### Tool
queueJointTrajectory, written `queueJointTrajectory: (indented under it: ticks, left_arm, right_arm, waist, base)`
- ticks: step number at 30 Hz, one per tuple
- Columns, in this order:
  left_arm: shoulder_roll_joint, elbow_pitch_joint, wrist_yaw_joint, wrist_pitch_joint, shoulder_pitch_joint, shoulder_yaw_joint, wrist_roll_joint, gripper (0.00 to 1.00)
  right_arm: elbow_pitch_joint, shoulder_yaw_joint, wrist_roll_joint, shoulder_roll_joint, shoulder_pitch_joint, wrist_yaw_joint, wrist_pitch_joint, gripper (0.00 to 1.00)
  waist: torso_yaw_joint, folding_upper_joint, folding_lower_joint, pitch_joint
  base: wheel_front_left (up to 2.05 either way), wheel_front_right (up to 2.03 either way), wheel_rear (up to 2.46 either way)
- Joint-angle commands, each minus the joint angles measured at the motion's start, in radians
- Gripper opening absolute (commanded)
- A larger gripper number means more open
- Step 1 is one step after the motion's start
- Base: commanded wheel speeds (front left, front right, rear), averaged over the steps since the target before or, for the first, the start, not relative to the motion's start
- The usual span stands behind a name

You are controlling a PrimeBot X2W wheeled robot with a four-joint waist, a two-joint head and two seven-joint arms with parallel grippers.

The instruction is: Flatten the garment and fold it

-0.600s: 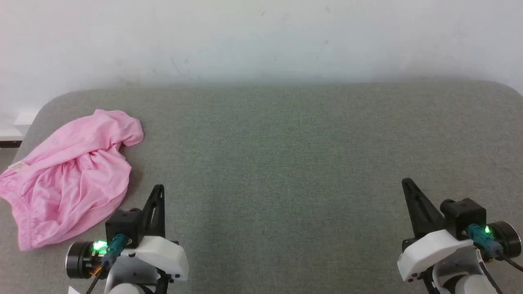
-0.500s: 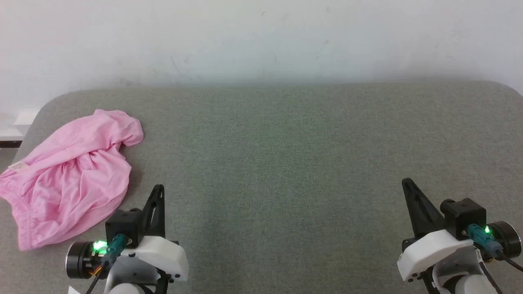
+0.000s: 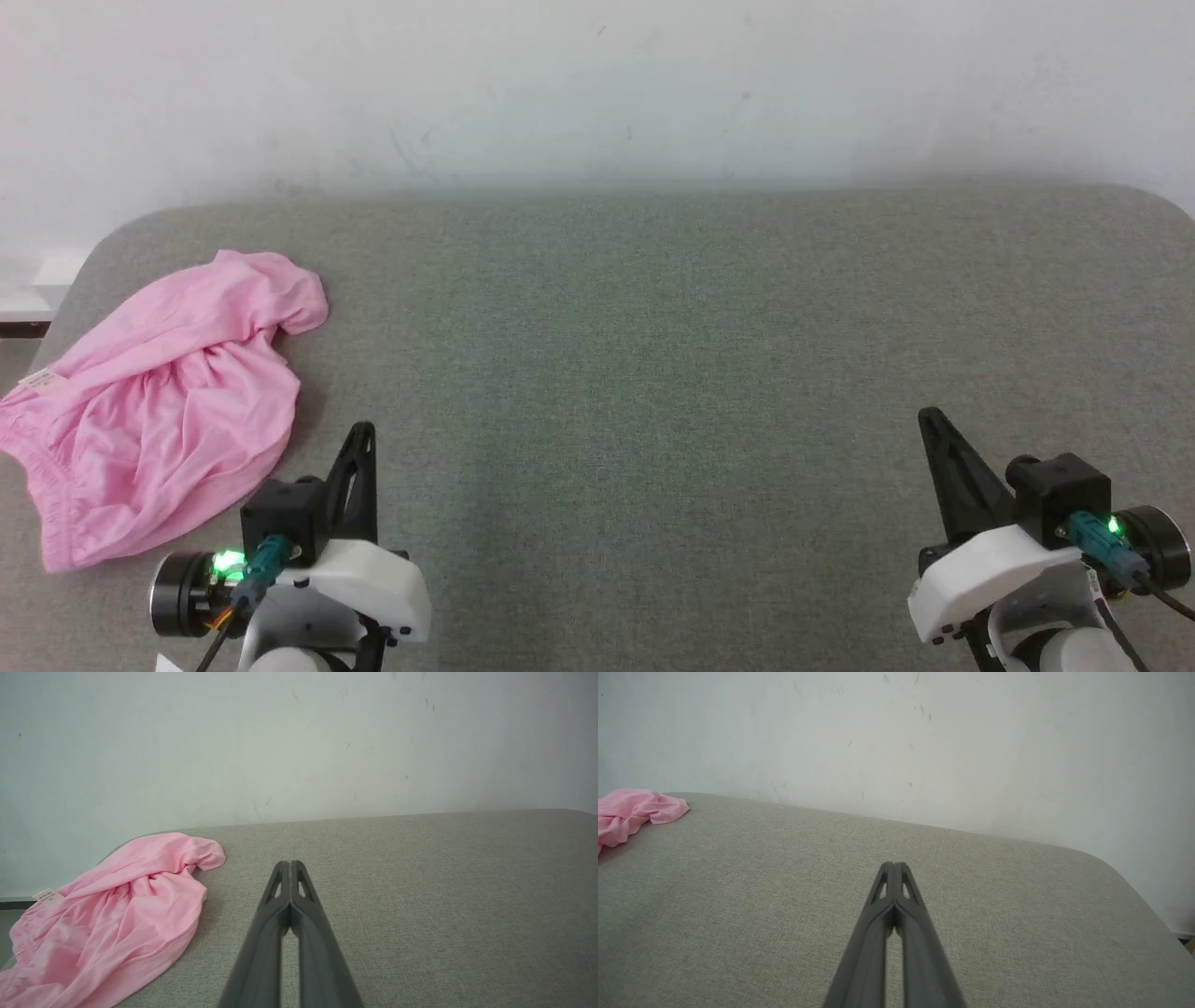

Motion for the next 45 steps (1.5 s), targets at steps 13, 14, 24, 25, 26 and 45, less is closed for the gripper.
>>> queueJointTrajectory:
  ticks: [13, 14, 24, 25, 26, 45]
  left_arm:
    - [-0.005, -0.006, -0.002, 0.000, 0.005, 0.004, 0.004, 0.00]
    - [-0.005, -0.006, -0.002, 0.000, 0.005, 0.004, 0.004, 0.00]
    - [-0.005, -0.006, -0.002, 0.000, 0.005, 0.004, 0.004, 0.00]
    - [-0.005, -0.006, -0.002, 0.000, 0.005, 0.004, 0.004, 0.00]
    - [-0.005, -0.006, -0.002, 0.000, 0.005, 0.004, 0.004, 0.00]
    - [-0.005, -0.006, -0.002, 0.000, 0.005, 0.004, 0.004, 0.00]
  right_arm:
    - [-0.007, -0.001, -0.007, 0.003, -0.007, -0.002, 0.000, 0.00]
    - [-0.007, -0.001, -0.007, 0.003, -0.007, -0.002, 0.000, 0.00]
    - [-0.007, -0.001, -0.007, 0.003, -0.007, -0.002, 0.000, 0.00]
    - [-0.007, -0.001, -0.007, 0.003, -0.007, -0.002, 0.000, 0.00]
    - [-0.007, -0.001, -0.007, 0.003, -0.007, -0.002, 0.000, 0.00]
    - [-0.007, -0.001, -0.007, 0.003, -0.007, -0.002, 0.000, 0.00]
  waist:
    - [0.000, 0.0000, 0.0000, 0.000]
    - [0.000, 0.0000, 0.0000, 0.000]
    - [0.000, 0.0000, 0.0000, 0.000]
    - [0.000, 0.0000, 0.0000, 0.000]
    - [0.000, 0.0000, 0.0000, 0.000]
    - [0.000, 0.0000, 0.0000, 0.000]
  base:
    - [0.00, 0.00, 0.00]
    - [0.00, 0.00, 0.00]
    - [0.00, 0.00, 0.00]
    - [0.00, 0.00, 0.00]
    - [0.00, 0.00, 0.00]
    - [0.00, 0.00, 0.00]
